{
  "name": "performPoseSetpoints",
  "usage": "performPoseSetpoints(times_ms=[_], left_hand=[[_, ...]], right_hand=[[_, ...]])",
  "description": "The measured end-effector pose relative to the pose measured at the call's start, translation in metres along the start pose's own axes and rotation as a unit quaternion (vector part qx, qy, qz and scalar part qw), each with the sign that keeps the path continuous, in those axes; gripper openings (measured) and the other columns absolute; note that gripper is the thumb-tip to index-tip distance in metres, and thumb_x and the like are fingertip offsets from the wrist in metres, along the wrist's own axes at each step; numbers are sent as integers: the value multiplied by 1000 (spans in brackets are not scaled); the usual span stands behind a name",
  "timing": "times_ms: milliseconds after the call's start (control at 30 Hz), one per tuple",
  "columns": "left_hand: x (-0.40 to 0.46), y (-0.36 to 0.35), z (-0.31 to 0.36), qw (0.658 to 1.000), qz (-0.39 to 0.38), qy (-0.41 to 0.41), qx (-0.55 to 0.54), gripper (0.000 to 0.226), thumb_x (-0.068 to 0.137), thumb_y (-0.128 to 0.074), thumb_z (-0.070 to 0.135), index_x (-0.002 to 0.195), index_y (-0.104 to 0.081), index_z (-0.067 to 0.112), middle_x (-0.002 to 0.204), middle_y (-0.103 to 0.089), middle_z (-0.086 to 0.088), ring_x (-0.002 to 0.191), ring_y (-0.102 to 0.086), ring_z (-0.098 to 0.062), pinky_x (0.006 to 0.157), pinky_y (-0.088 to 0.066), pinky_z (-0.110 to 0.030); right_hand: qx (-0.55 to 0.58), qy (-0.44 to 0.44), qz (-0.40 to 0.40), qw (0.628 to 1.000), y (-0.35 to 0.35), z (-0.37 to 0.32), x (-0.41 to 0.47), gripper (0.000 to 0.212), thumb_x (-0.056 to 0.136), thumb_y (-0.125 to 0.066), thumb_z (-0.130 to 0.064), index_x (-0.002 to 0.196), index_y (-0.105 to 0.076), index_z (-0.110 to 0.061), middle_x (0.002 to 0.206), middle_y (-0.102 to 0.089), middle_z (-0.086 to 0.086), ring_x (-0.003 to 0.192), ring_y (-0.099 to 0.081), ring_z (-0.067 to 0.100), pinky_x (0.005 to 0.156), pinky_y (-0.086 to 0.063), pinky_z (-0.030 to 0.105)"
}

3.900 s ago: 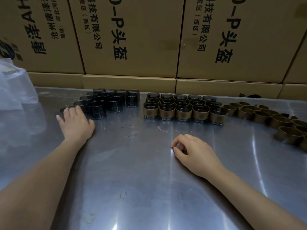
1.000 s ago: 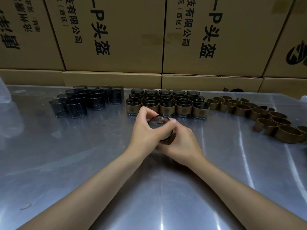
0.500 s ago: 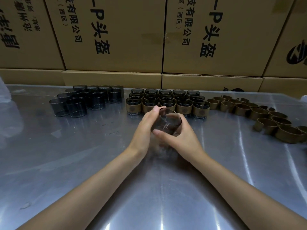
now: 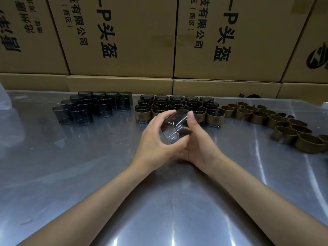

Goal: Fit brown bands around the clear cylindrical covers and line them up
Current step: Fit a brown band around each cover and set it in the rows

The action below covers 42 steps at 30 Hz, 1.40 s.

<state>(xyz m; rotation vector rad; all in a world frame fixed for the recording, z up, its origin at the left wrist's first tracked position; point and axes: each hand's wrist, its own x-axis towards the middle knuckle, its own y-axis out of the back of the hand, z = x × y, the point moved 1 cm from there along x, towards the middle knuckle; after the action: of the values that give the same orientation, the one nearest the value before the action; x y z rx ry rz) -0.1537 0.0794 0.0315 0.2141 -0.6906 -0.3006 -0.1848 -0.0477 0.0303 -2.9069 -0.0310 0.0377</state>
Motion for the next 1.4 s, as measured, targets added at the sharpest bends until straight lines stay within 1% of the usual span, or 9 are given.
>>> performPoseSetpoints(times_ms=[233,367,467,600,667,867,1033,1233,1400], left_hand=[[-5,-3,8,992,15,-15,127,57,64,-62,70,104,-61,30,101,-58,15,98,-56,1,82,-46,-17],[-5,-6,17,996,-24,-41,75,66,69,-67,60,126,-55,28,120,-56,14,115,-53,-1,96,-44,-20],[-7,-10,23,999,-34,-25,9,64,69,-78,43,126,-56,26,115,-62,18,108,-59,2,90,-46,-15],[-9,-19,28,998,23,5,-53,46,65,-78,25,108,-62,20,98,-68,13,94,-65,-1,80,-51,-17],[-9,-22,30,994,51,36,-87,40,64,-77,25,101,-64,18,92,-69,9,89,-67,-4,76,-53,-19],[-3,-17,35,961,64,161,-214,11,80,-77,23,78,-70,16,78,-70,-1,64,-66,-3,44,-49,-17],[11,3,30,948,-67,189,-246,27,80,-65,31,96,-76,13,106,-67,-25,89,-56,-27,82,-42,-36],[16,18,17,921,-241,153,-265,37,86,-57,19,122,-62,23,117,-58,-14,104,-47,-25,95,-41,-23],[16,19,18,931,-274,115,-214,56,79,-68,6,129,-55,28,129,-64,4,118,-57,-14,101,-48,-31]], right_hand=[[64,-69,43,995,4,-1,1,58,89,-42,-62,107,-66,-12,89,-57,10,60,-54,18,46,-43,22],[98,-91,43,990,2,2,5,35,88,-39,-51,99,-58,-23,88,-41,8,67,-37,21,50,-25,25],[117,-83,33,989,3,3,4,39,90,-37,-49,79,-64,-24,78,-52,1,65,-38,19,45,-20,20],[130,-56,46,989,-1,5,3,41,88,-37,-46,61,-58,-23,65,-46,-1,56,-33,17,52,-12,22],[122,-45,60,990,-3,6,4,43,89,-36,-46,58,-53,-20,56,-42,-1,41,-32,14,41,-18,14],[101,-36,42,993,-3,7,5,42,92,-33,-49,75,-50,-14,54,-38,6,28,-23,12,35,-19,10],[103,-81,-17,991,4,0,2,39,87,-33,-48,84,-52,-14,67,-49,9,27,-22,8,34,-16,9],[121,-120,-64,983,14,-3,-1,56,90,-29,-53,75,-63,-11,64,-60,6,26,-26,5,30,-18,12],[156,-132,-66,977,15,-2,-1,46,89,-31,-51,78,-55,-13,54,-52,-1,26,-24,4,32,-14,13]])
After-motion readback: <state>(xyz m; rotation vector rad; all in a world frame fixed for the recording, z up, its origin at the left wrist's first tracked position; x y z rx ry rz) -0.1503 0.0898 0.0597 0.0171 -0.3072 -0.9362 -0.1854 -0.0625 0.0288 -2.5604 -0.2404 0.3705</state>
